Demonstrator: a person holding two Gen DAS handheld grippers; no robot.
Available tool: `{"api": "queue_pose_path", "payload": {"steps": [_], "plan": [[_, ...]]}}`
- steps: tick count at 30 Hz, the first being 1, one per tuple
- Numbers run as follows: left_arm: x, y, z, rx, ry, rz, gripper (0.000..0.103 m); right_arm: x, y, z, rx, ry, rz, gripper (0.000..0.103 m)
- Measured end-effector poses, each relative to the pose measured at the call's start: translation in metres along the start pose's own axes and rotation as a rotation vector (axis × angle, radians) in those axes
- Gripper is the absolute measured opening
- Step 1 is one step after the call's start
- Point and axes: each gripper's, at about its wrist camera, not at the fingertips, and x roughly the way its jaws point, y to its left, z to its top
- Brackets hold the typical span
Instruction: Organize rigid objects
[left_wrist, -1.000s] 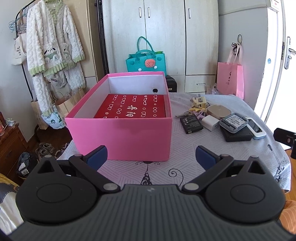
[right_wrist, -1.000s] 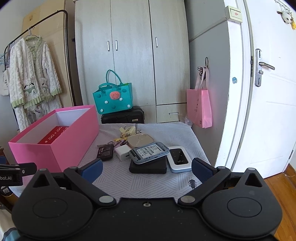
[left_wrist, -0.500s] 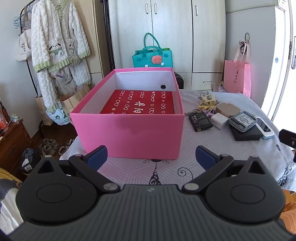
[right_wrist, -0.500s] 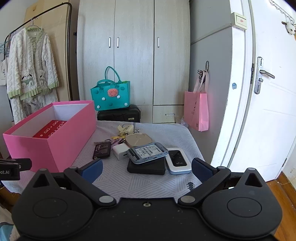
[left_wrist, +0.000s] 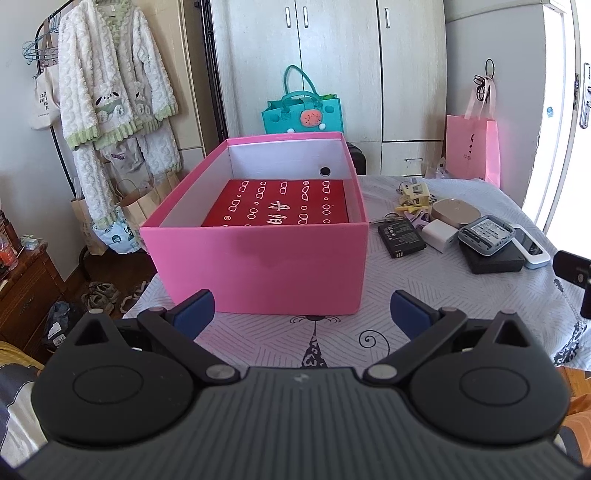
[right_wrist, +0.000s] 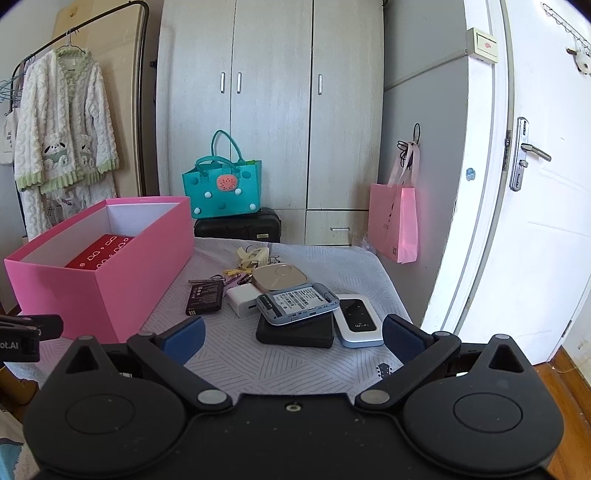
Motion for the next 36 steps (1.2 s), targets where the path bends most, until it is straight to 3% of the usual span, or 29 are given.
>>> {"api": "queue_pose_path", "payload": {"steps": [25, 29, 32, 34, 36], "plan": [[0.001, 0.001, -0.003, 0.016, 0.027, -0.049, 0.101, 0.003, 0.002, -0.004, 0.005, -0.006, 0.025, 0.103], [0.004, 0.002, -0.002, 0.010, 0.037, -0.060, 0.100, 0.006, -0.003, -0.005, 0.027, -0.024, 0.054, 0.103], [0.007, 0.001, -0.003, 0.015, 0.041, -0.067, 0.100, 0.016, -0.011, -0.012, 0.052, -0.065, 0.131, 0.103], [0.011, -0.001, -0.003, 0.024, 0.049, -0.069, 0.100, 0.030, -0.013, -0.014, 0.051, -0.016, 0.132, 0.103], [0.014, -0.002, -0.003, 0.032, 0.060, -0.078, 0.100, 0.034, -0.014, -0.016, 0.048, -0.031, 0.140, 0.103]]}}
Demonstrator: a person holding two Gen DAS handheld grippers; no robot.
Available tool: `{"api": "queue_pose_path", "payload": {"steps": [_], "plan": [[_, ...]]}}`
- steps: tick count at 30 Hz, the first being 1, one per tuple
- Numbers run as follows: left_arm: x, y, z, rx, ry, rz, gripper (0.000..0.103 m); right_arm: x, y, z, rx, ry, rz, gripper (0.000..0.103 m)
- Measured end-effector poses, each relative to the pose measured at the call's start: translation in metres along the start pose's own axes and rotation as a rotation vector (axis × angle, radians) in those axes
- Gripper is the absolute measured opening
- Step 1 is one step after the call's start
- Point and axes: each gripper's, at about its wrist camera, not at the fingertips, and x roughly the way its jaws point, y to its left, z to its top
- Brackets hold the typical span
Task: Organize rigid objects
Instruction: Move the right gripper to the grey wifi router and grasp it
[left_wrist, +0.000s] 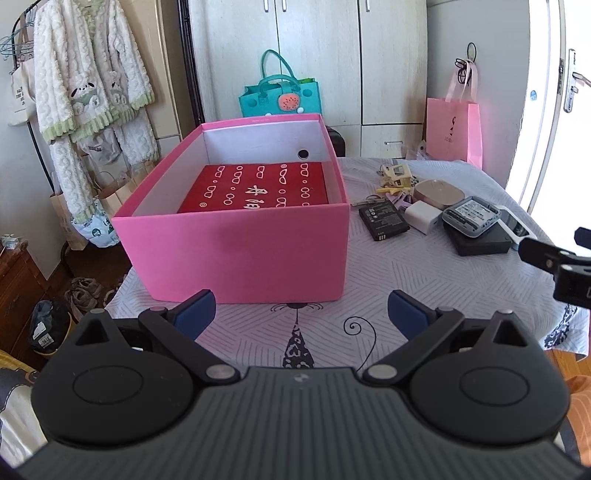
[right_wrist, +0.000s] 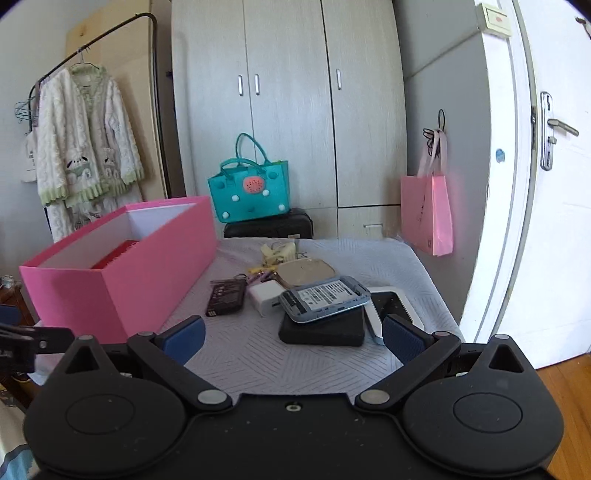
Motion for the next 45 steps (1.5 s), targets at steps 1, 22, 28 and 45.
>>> {"api": "queue_pose_path", "payload": {"steps": [1, 22, 28, 45], "plan": [[0.001, 0.001, 0.000, 0.002, 0.006, -0.007, 0.100, 0.001, 0.000, 0.000, -0.007, 0.000, 0.013, 0.103], [0.001, 0.068, 0.104, 0.260, -0.041, -0.017, 0.100, 0.087, -0.015, 0.029, -0.156, 0.227, 0.124, 0.103], [0.024, 0.085, 0.145, 0.326, 0.049, -0.026, 0.100, 0.109, -0.027, 0.035, -0.191, 0.255, 0.146, 0.103], [0.161, 0.154, 0.155, 0.079, 0.231, 0.030, 0.020, 0.149, -0.048, 0.049, -0.227, 0.346, 0.143, 0.103]]}}
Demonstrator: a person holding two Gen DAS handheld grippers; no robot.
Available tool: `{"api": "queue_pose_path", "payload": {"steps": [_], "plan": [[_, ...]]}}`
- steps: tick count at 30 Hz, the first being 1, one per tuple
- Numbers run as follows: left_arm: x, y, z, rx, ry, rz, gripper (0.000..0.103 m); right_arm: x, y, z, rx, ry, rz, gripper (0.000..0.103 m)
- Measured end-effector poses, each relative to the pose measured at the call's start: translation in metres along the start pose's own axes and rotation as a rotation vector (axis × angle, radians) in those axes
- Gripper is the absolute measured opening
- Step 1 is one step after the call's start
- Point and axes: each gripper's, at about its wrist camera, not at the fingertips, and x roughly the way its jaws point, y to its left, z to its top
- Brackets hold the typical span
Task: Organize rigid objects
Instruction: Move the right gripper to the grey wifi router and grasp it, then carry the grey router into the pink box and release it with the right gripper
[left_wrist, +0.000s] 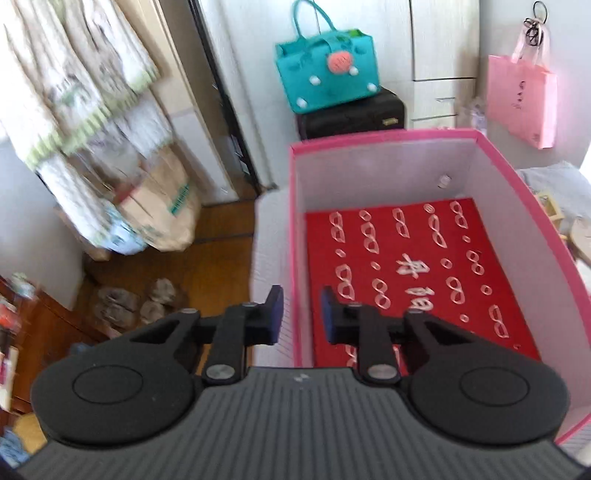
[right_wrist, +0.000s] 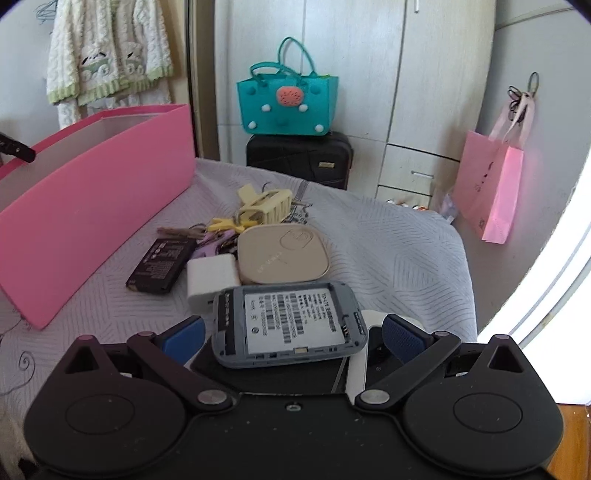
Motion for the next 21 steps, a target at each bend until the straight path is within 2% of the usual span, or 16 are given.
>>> {"api": "queue_pose_path", "payload": {"steps": [1, 5, 9, 15, 21], "plan": [[0.004, 0.001, -0.001, 0.000, 0.013, -0.011, 0.018, 0.001, -0.001, 0.000, -0.009, 0.008, 0.002, 0.103], [0.011, -0.009, -0.002, 0.041, -0.002, 0.028, 0.017, 0.011, -0.004, 0.004, -0.014, 0.037, 0.024, 0.103], [0.022, -0.012, 0.001, 0.017, -0.020, 0.061, 0.017, 0.028, -0.012, 0.005, 0.067, 0.061, 0.057, 0.103], [0.029, -0.010, 0.002, 0.031, -0.012, 0.056, 0.017, 0.037, -0.012, 0.010, 0.077, 0.059, 0.065, 0.103], [0.022, -0.009, -0.003, 0.033, -0.064, 0.046, 0.015, 0.041, -0.010, 0.013, 0.064, 0.060, 0.061, 0.102]]}}
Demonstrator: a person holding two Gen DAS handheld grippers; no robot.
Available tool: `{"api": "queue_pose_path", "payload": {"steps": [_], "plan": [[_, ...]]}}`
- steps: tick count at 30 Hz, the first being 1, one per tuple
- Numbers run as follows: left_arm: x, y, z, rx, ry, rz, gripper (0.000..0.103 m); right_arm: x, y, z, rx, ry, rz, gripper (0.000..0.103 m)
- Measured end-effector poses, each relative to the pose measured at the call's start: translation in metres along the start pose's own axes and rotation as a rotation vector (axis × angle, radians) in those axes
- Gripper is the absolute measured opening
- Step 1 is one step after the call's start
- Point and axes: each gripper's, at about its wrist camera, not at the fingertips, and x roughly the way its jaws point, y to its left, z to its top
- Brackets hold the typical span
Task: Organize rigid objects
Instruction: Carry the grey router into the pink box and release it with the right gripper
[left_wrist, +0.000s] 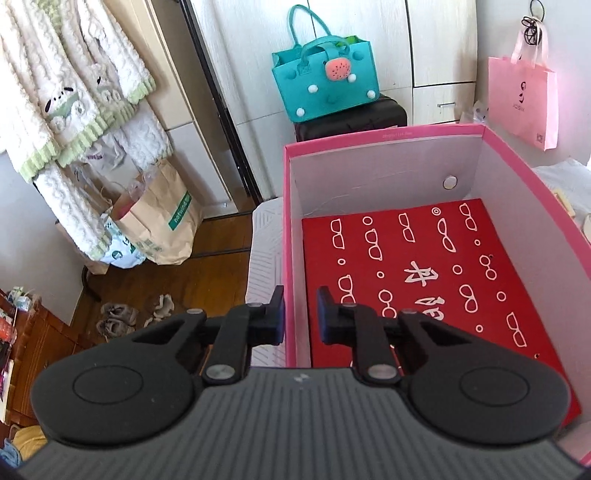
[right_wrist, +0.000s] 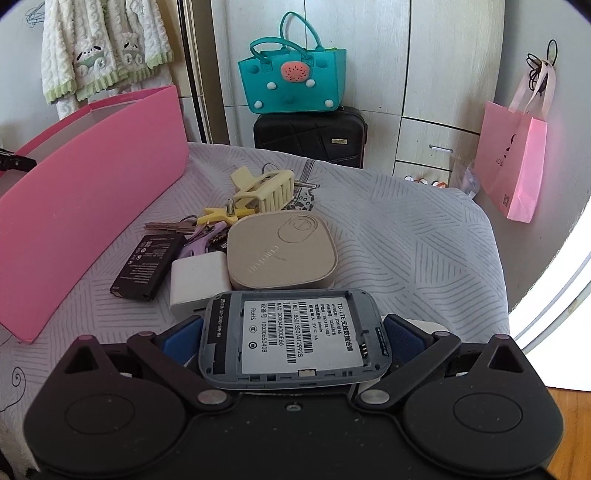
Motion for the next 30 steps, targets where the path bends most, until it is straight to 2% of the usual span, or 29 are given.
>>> {"api": "queue_pose_path", "payload": {"steps": [5, 8, 12, 14, 18, 22, 26, 30], "plan": [[0.000, -0.003, 0.001, 0.032, -0.001, 0.032, 0.007, -0.002, -0.001, 0.002, 0.021, 0.004, -0.015, 0.102], [-0.006, -0.004, -0.001, 0.058, -0.025, 0.030, 0.006, -0.009, 0.000, 0.003, 0.025, -0.023, -0.033, 0.102], [-0.007, 0.003, -0.001, 0.043, -0.030, 0.013, 0.006, -0.024, 0.007, 0.013, 0.011, -0.064, -0.032, 0.102], [-0.007, 0.003, -0.001, 0.035, -0.027, 0.012, 0.006, -0.032, 0.015, 0.024, 0.003, -0.076, 0.017, 0.102], [-0.005, 0.003, 0.003, 0.031, -0.027, 0.012, 0.005, -0.055, 0.041, 0.053, -0.018, -0.124, 0.192, 0.102], [-0.005, 0.001, 0.003, 0.046, -0.030, 0.022, 0.005, -0.069, 0.092, 0.090, -0.114, -0.155, 0.297, 0.102], [-0.009, -0.004, -0.004, 0.046, -0.071, 0.042, 0.005, -0.054, 0.145, 0.123, -0.176, -0.093, 0.325, 0.102], [-0.011, 0.008, -0.001, -0.026, -0.059, -0.019, 0.003, -0.020, 0.180, 0.158, -0.163, 0.001, 0.365, 0.102]]}}
